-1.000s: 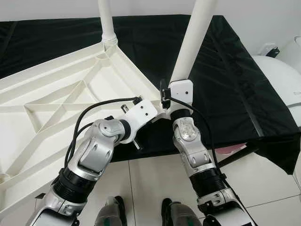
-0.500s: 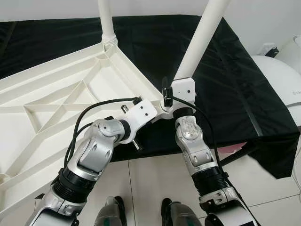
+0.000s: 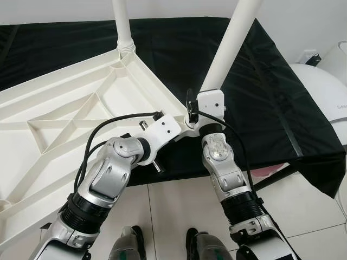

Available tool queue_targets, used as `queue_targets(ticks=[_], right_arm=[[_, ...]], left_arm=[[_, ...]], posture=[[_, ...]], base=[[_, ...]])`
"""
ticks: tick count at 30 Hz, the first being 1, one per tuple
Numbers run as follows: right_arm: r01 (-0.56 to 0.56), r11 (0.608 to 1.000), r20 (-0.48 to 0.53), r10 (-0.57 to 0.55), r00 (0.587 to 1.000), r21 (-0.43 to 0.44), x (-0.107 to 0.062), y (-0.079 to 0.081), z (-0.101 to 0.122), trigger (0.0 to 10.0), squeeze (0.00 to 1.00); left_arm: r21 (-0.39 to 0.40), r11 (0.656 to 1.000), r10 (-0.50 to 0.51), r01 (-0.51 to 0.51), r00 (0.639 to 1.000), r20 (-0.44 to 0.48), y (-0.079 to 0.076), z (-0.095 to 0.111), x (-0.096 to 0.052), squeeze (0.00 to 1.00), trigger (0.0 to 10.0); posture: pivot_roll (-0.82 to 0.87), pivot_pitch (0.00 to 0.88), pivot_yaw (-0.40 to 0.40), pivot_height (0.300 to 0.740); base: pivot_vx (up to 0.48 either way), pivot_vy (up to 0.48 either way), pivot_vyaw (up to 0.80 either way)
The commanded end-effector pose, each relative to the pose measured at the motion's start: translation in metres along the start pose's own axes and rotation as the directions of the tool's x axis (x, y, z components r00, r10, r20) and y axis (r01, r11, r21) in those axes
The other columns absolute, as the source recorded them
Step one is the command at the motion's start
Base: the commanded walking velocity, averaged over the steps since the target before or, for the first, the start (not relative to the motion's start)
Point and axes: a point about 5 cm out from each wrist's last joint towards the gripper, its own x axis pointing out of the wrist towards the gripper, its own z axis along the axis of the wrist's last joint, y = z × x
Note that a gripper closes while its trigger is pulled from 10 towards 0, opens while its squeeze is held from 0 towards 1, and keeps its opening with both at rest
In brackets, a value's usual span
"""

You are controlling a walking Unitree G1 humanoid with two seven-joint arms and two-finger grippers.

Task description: Building children table

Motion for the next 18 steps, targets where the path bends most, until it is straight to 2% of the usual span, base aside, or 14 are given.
queue_targets(ticks=[1,18], right_arm=[[0.048,0.998,-0.08,-0.052,0.995,-0.043,-0.0038,-0.0139,-0.0178,10.0,0.0],[0.042,0.998,-0.097,-0.046,0.994,-0.042,-0.0072,-0.0118,-0.022,10.0,0.0]], left_arm=[[0.03,0.998,0.05,-0.051,0.998,0.047,0.0027,0.0116,-0.0032,0.0,10.0],[0.03,0.998,0.053,-0.054,0.997,0.047,0.0032,0.0117,-0.0037,0.0,10.0]], posture=[[-0.08,0.195,-0.047,0.74],[-0.08,0.196,-0.048,0.74]], base=[[0.0,0.0,0.0],[0.0,0.0,0.0]])
